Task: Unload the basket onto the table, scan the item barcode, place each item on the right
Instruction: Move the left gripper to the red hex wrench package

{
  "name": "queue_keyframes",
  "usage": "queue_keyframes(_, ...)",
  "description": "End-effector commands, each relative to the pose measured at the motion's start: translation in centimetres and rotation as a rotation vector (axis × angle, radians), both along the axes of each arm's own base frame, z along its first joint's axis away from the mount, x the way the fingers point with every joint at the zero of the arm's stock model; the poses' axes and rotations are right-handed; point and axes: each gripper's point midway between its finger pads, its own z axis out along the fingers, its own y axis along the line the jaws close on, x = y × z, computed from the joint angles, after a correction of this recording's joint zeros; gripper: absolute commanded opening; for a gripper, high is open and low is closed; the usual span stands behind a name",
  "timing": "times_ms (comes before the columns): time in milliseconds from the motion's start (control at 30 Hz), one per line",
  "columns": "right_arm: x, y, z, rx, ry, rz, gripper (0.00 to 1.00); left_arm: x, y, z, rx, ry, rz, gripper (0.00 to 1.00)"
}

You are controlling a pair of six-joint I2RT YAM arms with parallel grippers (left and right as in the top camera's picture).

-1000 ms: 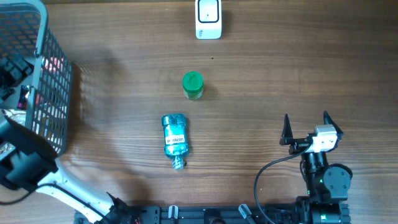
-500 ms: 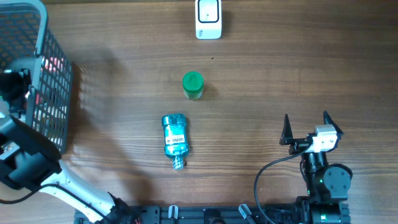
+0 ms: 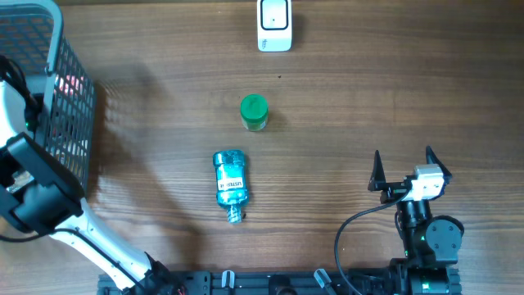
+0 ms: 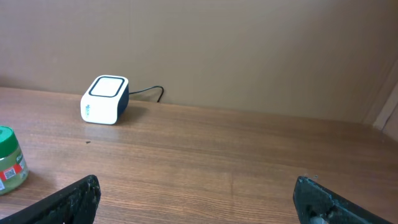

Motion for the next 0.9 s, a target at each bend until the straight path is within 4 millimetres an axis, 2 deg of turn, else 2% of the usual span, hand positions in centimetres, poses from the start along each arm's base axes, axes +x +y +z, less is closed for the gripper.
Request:
queue_keyframes(0, 0.0, 0.1, 0.1, -0.009, -0.006, 0.000, 1.00, -0.5, -0.5, -2.8, -0.043, 0.042, 0.019, 0.91)
queue_keyframes(100, 0.0, 0.1, 0.1, -0.009, -0.006, 0.000, 1.00, -0.5, -0.6, -3.2, -0.050, 0.049, 0.018, 0.64)
queue_keyframes(167, 0.0, 0.1, 0.1, -0.009, -0.006, 0.000, 1.00, -0.7, -0.7, -3.2, -0.056, 0.056, 0.019, 0.41)
queue_keyframes(233, 0.0, 0.1, 0.1, -0.009, -0.006, 0.000, 1.00, -1.0, -0.9, -3.3, -0.064, 0.068, 0.019, 0.34)
queue_keyframes(300, 0.0, 0.1, 0.1, -0.009, -0.006, 0.000, 1.00, -1.1, -0.9, -3.3, -0.066, 0.071, 0.015, 0.31)
queue_keyframes(367, 0.0, 0.1, 0.1, -0.009, -0.006, 0.000, 1.00, -1.3, -1.0, -3.2, -0.071, 0.077, 0.017, 0.18)
queue_keyframes(467, 0.0, 0.1, 0.1, -0.009, -0.006, 0.000, 1.00, -1.4, -1.2, -3.1, -0.093, 0.069, 0.022, 0.04)
queue_keyframes(600, 0.0, 0.1, 0.1, -0.009, -0.006, 0.000, 1.00, -1.7, -0.8, -1.5, -0.088, 0.043, 0.035, 0.04)
queue_keyframes(867, 0.0, 0.1, 0.1, -0.009, -0.006, 0.000, 1.00, -3.0, -0.6, -0.2, -0.102, 0.045, 0.058, 0.04)
